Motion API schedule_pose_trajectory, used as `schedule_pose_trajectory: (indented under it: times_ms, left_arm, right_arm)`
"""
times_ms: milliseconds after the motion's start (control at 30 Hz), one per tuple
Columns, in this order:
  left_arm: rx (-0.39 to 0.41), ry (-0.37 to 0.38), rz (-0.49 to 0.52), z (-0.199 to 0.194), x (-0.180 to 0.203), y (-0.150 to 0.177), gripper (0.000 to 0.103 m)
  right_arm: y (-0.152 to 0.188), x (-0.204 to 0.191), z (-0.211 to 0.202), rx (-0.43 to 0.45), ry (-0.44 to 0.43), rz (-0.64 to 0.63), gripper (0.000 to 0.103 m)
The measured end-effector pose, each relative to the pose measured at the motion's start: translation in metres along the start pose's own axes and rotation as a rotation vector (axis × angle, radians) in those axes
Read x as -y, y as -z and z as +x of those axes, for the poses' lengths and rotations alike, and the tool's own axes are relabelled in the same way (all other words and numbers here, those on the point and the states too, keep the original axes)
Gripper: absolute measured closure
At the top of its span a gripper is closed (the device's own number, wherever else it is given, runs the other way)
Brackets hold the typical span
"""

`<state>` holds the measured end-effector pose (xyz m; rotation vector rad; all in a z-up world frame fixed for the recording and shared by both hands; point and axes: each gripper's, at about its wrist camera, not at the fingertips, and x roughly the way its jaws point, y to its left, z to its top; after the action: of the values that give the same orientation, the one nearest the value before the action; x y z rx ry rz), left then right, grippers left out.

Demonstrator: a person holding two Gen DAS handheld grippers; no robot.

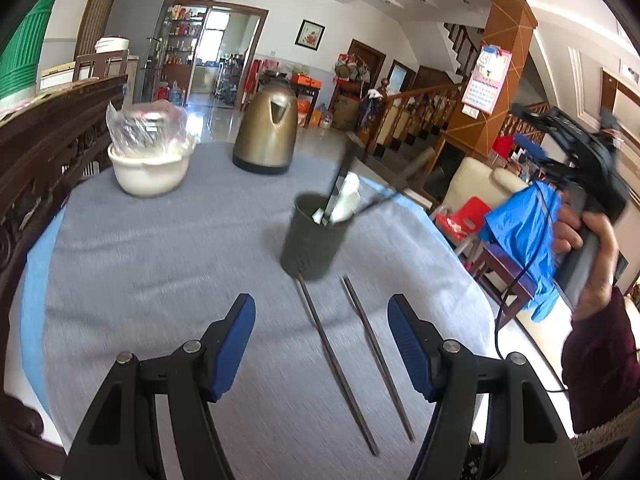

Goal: Organize utensils
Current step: 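Swing the right gripper back down toward the two remaining chopsticks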

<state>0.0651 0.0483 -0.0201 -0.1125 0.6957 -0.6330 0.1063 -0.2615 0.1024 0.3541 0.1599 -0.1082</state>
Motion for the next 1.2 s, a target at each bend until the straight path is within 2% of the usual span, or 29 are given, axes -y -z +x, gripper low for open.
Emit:
schedule_pose_trajectory:
  times_ms: [67, 133, 167, 233, 333, 400, 567, 633, 700, 733, 800, 833, 900, 967, 1067, 1200]
  left_arm:
    - [-0.031, -0.004, -0.009, 0.000, 0.009, 0.013, 0.033]
    - [-0.058, -0.010, -0.011, -0.001, 0.017, 0.022, 0.033]
    - [-0.066, -0.012, -0.010, -0.002, 0.020, 0.024, 0.033]
    - [-0.085, -0.020, 0.007, -0.004, 0.029, 0.029, 0.033]
    - [-0.113, -0.040, 0.031, -0.006, 0.043, 0.032, 0.033]
    - [-0.128, -0.052, 0.044, -0.005, 0.048, 0.032, 0.033]
    - [-0.149, -0.078, 0.070, -0.007, 0.056, 0.029, 0.033]
    - [-0.151, -0.091, 0.074, -0.009, 0.058, 0.026, 0.033]
    - [-0.147, -0.095, 0.073, -0.009, 0.059, 0.024, 0.033]
    - [-0.140, -0.096, 0.072, -0.011, 0.059, 0.022, 0.033]
    - [-0.128, -0.097, 0.073, -0.012, 0.061, 0.020, 0.033]
    - [-0.123, -0.096, 0.074, -0.013, 0.062, 0.020, 0.033]
    - [-0.110, -0.089, 0.076, -0.016, 0.064, 0.022, 0.033]
    - [-0.105, -0.083, 0.076, -0.017, 0.064, 0.024, 0.033]
    - [-0.103, -0.083, 0.063, -0.016, 0.062, 0.028, 0.033]
    - [-0.101, -0.122, 0.017, -0.013, 0.053, 0.030, 0.033]
  right_arm:
    - [0.007, 0.027, 0.013, -0.068, -0.065, 0.102, 0.045]
    - [0.022, 0.060, 0.044, -0.178, -0.183, 0.267, 0.045]
    - [0.035, 0.080, 0.069, -0.257, -0.245, 0.385, 0.045]
    - [0.067, 0.111, 0.115, -0.379, -0.313, 0.590, 0.045]
    - [0.114, 0.138, 0.168, -0.478, -0.383, 0.835, 0.045]
    - [0.146, 0.144, 0.206, -0.541, -0.443, 0.970, 0.045]
    - [0.211, 0.138, 0.261, -0.631, -0.445, 1.155, 0.044]
    - [0.224, 0.128, 0.274, -0.637, -0.513, 1.227, 0.044]
    - [0.218, 0.111, 0.281, -0.656, -0.604, 1.253, 0.044]
    - [0.207, 0.099, 0.280, -0.646, -0.681, 1.248, 0.044]
    - [0.178, 0.083, 0.270, -0.582, -0.822, 1.213, 0.044]
    - [0.158, 0.081, 0.257, -0.526, -0.839, 1.154, 0.044]
    - [0.136, 0.086, 0.238, -0.472, -0.798, 1.054, 0.044]
    - [0.132, 0.102, 0.219, -0.467, -0.735, 1.016, 0.044]
    - [0.148, 0.128, 0.179, -0.451, -0.679, 1.047, 0.044]
    - [0.176, 0.146, 0.126, -0.526, -0.555, 0.978, 0.044]
